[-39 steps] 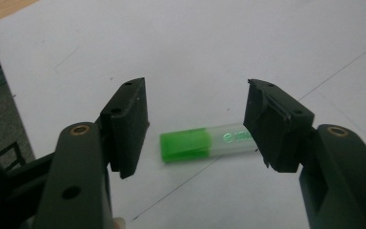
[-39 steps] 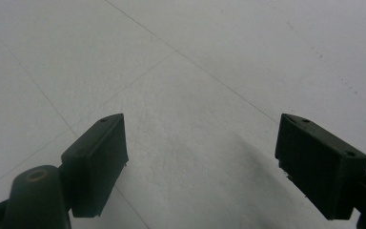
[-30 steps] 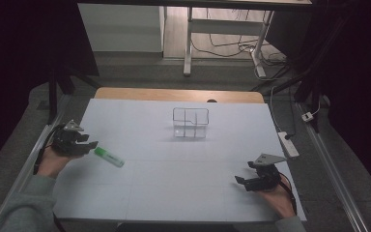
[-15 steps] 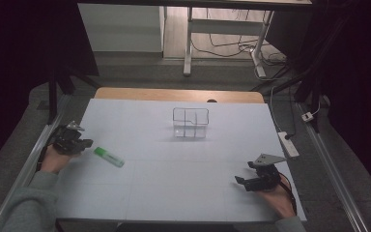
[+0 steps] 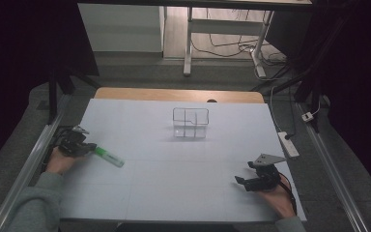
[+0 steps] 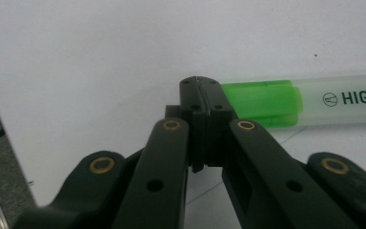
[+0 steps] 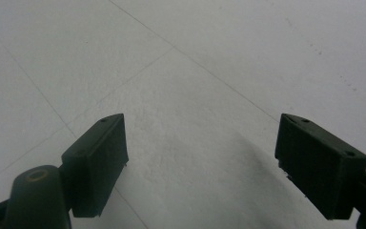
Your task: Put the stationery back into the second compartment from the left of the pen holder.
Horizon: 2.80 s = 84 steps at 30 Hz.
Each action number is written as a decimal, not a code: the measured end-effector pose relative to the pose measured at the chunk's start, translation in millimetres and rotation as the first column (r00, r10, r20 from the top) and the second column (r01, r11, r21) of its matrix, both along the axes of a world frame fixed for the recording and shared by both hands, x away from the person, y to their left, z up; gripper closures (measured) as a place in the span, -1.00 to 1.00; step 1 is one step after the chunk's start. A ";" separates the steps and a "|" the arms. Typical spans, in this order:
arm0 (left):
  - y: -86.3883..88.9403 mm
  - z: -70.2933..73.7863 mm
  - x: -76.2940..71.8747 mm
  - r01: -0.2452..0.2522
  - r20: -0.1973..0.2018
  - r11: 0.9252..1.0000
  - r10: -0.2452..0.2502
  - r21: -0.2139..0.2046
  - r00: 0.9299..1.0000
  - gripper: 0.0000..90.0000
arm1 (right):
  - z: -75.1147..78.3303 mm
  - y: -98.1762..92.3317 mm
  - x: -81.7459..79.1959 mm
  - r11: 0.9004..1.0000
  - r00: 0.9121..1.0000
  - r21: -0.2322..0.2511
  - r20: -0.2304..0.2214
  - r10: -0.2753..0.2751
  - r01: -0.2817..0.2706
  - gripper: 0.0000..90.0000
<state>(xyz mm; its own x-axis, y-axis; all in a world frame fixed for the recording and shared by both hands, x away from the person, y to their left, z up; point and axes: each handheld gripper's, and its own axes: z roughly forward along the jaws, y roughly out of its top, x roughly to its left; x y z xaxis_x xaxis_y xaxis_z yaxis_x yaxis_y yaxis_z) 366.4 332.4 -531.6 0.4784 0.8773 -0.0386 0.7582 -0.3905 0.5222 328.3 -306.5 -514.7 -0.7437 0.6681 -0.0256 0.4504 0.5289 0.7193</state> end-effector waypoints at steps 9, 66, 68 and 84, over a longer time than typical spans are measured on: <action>-8.4 0.7 -3.0 0.041 -0.001 0.999 -0.041 -0.023 0.999 0.97 | -0.2 0.2 0.1 1.000 1.000 0.001 0.000 0.000 0.000 -0.60; -138.8 4.1 -33.4 0.321 0.011 0.933 -0.324 -0.164 0.946 0.96 | -0.3 2.7 -0.1 1.000 1.000 0.003 -0.003 0.007 -0.007 -0.60; -142.1 4.0 -32.9 0.327 0.011 0.930 -0.330 -0.166 0.944 0.96 | -0.2 2.9 -0.1 1.000 1.000 0.000 -0.003 0.008 -0.008 -0.60; -128.4 19.2 -50.2 0.247 0.149 0.957 -0.225 -0.152 0.963 0.94 | 1.7 3.8 -1.2 1.000 1.000 0.012 0.002 0.010 -0.010 -0.59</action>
